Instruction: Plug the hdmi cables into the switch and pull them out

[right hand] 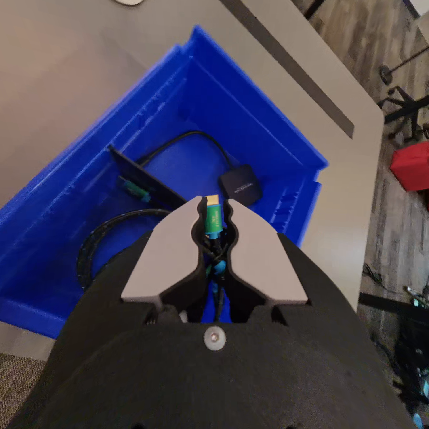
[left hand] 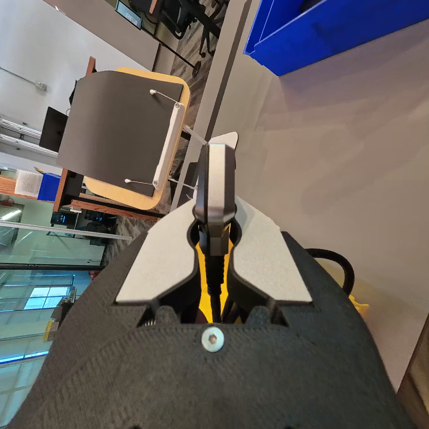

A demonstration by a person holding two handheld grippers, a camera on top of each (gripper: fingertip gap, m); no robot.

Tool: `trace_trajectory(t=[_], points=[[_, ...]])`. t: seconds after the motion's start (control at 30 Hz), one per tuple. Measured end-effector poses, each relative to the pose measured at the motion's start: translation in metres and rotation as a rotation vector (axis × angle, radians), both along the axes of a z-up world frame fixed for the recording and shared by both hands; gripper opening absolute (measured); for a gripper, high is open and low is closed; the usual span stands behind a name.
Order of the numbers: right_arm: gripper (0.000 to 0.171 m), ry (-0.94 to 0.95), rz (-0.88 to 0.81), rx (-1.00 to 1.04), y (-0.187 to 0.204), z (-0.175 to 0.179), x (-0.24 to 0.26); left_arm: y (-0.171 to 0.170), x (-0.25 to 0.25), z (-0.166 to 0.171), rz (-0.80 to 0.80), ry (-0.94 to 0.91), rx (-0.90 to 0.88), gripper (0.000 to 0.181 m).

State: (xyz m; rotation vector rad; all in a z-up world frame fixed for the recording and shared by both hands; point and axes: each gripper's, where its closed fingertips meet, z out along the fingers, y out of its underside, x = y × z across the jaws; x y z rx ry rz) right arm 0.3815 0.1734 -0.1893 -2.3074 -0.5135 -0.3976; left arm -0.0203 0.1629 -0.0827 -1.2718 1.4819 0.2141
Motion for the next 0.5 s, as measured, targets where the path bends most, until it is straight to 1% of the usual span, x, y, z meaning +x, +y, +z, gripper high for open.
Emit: trace_trajectory(t=[0.07,0.1,0.13,0.17,0.2,0.23,0.3,0.33,0.37,0.4,0.43,0.5], points=[[0.014,0.027,-0.031,0.042,0.003,0.016,0.008,0.001,0.0,-0.002,0.001,0.003,-0.008,0.021],[0.012,0.099,-0.024,0.068,0.005,0.022,0.004,0.001,0.0,-0.003,0.001,0.004,-0.011,0.021],[0.012,0.156,-0.019,0.065,0.004,0.025,0.002,0.002,-0.001,-0.004,0.001,0.006,-0.012,0.021],[0.014,0.153,-0.021,0.041,0.0,0.025,0.005,0.002,-0.001,-0.005,0.003,0.008,-0.012,0.021],[0.019,0.133,-0.021,0.017,-0.006,0.026,0.008,0.002,-0.001,-0.005,0.003,0.009,-0.01,0.021],[0.027,0.131,-0.022,-0.027,-0.015,0.025,0.009,0.002,-0.002,-0.005,0.003,0.01,-0.01,0.021],[0.037,0.132,0.024,-0.195,-0.042,0.012,0.007,0.002,-0.003,-0.006,-0.001,0.012,-0.017,0.021],[0.041,0.081,0.046,-0.241,-0.052,0.007,0.01,0.002,-0.003,-0.007,-0.003,0.013,-0.02,0.021],[0.041,0.015,0.043,-0.265,-0.06,0.002,0.018,0.002,-0.003,-0.007,-0.003,0.015,-0.02,0.021],[0.046,-0.029,0.029,-0.303,-0.067,-0.004,0.027,0.002,-0.003,-0.008,-0.004,0.017,-0.02,0.021],[0.053,-0.048,0.029,-0.334,-0.07,-0.011,0.032,0.002,-0.003,-0.009,-0.005,0.02,-0.023,0.021],[0.05,-0.089,0.026,-0.355,-0.066,-0.025,0.041,0.002,-0.001,-0.011,-0.01,0.025,-0.024,0.021]])
